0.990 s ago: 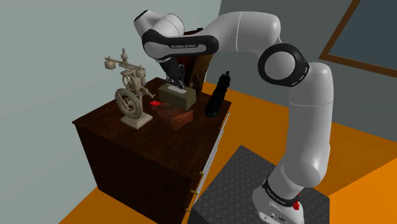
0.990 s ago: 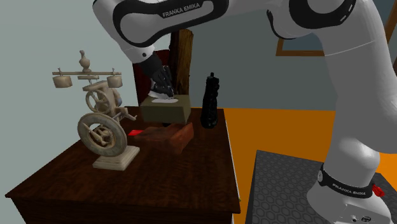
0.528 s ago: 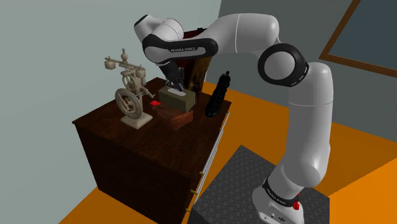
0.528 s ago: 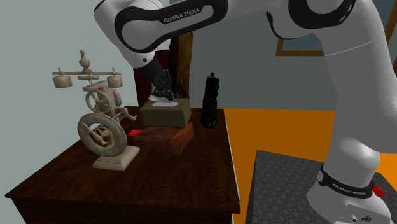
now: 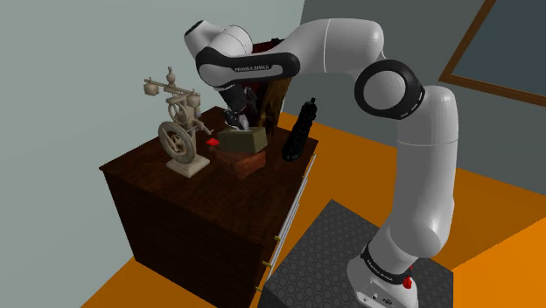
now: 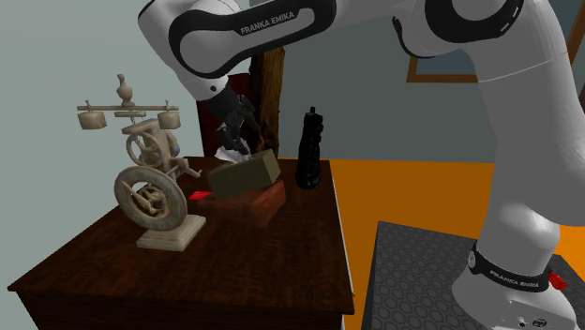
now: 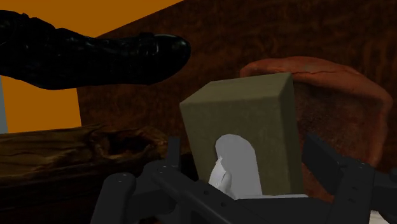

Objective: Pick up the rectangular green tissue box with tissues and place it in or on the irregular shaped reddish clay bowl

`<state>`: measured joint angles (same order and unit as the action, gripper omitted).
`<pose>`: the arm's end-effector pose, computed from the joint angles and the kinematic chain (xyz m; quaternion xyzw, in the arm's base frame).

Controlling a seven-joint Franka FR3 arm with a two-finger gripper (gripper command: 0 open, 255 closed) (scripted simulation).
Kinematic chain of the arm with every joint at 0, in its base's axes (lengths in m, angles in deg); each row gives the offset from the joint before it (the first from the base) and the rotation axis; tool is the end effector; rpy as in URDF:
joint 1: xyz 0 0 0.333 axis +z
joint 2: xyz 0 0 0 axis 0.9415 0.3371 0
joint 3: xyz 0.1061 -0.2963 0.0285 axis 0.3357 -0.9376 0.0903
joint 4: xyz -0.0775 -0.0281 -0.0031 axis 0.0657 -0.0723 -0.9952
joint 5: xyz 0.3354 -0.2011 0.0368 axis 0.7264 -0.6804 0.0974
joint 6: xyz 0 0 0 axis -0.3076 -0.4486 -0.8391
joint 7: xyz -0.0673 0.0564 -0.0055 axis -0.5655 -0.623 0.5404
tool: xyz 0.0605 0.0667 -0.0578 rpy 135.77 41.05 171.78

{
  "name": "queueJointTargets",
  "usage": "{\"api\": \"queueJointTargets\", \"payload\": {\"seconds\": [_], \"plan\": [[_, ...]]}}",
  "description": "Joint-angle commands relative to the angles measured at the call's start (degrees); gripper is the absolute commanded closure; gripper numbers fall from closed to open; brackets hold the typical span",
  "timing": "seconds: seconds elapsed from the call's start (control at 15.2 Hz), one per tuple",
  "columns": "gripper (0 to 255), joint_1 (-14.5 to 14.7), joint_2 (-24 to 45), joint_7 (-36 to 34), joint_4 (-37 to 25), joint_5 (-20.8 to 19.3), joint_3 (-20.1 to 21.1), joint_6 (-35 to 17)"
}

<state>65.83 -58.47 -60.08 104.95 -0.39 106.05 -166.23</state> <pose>0.6482 0.0531 0.4524 0.9580 0.0120 -0.1406 0.2497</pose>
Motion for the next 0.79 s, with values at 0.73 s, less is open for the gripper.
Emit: {"api": "queueJointTargets", "payload": {"seconds": [0.73], "plan": [[0, 3.98, 4.76, 1.70, -13.38, -1.24, 0.00, 8.78]]}}
